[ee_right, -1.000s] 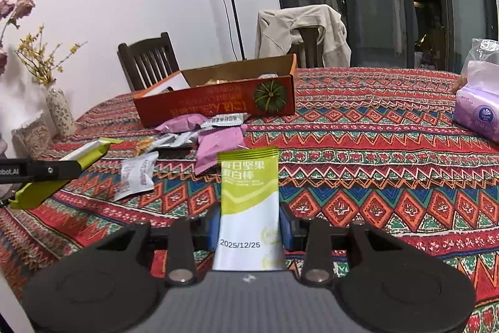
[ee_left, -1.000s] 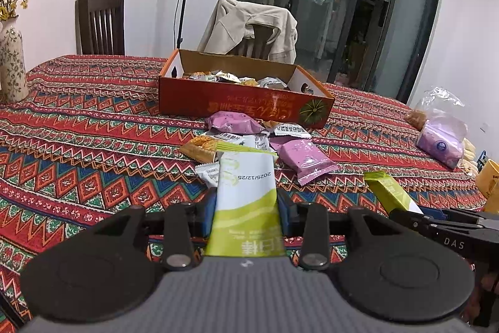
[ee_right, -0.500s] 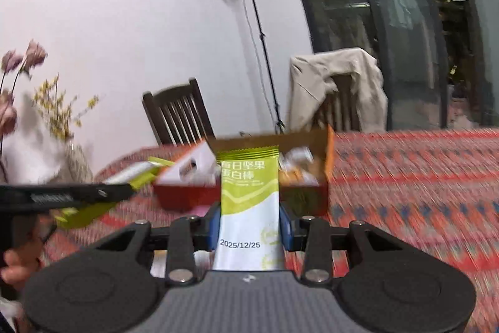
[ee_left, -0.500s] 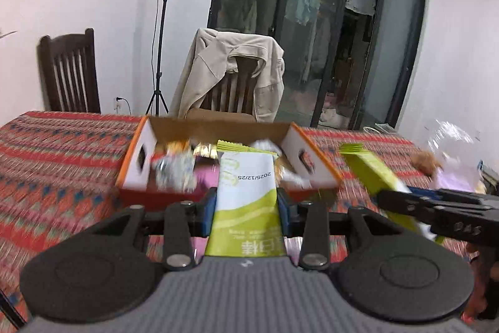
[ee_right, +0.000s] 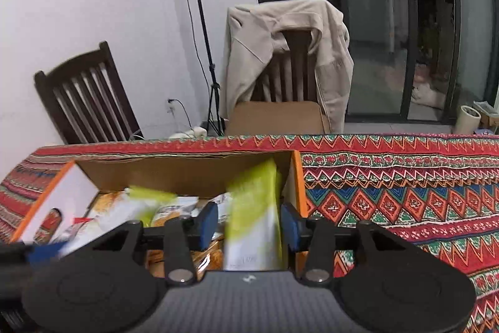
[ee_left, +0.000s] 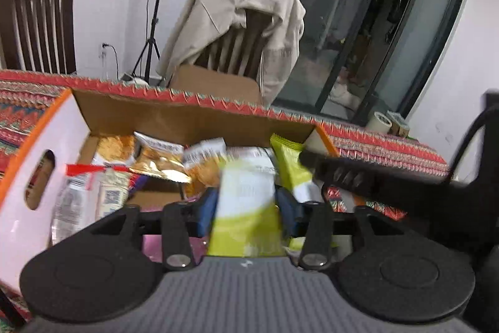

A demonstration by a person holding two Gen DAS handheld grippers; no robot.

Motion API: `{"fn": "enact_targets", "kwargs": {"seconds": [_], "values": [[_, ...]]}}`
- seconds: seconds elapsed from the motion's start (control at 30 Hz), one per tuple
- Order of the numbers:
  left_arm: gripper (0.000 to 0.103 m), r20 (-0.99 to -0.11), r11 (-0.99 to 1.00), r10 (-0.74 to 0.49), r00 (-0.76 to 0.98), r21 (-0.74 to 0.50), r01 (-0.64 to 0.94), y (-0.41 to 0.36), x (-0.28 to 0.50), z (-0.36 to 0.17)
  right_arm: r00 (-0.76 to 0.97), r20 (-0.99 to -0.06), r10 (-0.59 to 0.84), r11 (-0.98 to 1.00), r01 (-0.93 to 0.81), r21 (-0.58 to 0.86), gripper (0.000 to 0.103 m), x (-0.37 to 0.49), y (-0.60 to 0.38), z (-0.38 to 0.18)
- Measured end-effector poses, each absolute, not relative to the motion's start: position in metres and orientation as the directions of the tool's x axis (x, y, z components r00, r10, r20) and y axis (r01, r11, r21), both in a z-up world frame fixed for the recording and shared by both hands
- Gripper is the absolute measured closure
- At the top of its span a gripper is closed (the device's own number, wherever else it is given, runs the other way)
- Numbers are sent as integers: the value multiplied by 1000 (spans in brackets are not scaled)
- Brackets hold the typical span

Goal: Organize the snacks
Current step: 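Carry both green-and-white bar packets into the box and open both tools, then withdraw both open tools from the box toward the snack pile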

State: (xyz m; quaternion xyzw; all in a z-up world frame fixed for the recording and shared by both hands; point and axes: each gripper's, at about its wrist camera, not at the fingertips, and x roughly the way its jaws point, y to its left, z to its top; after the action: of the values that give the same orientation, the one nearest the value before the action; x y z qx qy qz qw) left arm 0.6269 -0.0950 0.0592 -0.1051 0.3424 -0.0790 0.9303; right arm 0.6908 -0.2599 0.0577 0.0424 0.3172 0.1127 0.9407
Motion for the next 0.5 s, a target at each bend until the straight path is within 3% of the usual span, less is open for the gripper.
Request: {"fn": "enact_targets", "kwargs": {"seconds": [0.13,0.33,0.5], "values": [[40,-616,966,-247,748,-218,139,-93,616,59,809,-529,256,964,-171,205,41,684,-274,65],[39,-575,984,-178,799,-103,145,-75,576,95,822,-495,283,959,-224,177,41,651,-283,94],[30,-487,989,-134,863,-17,144,-51,504,134,834,-464,298,952,-292,88,36,592,-286,129]]}}
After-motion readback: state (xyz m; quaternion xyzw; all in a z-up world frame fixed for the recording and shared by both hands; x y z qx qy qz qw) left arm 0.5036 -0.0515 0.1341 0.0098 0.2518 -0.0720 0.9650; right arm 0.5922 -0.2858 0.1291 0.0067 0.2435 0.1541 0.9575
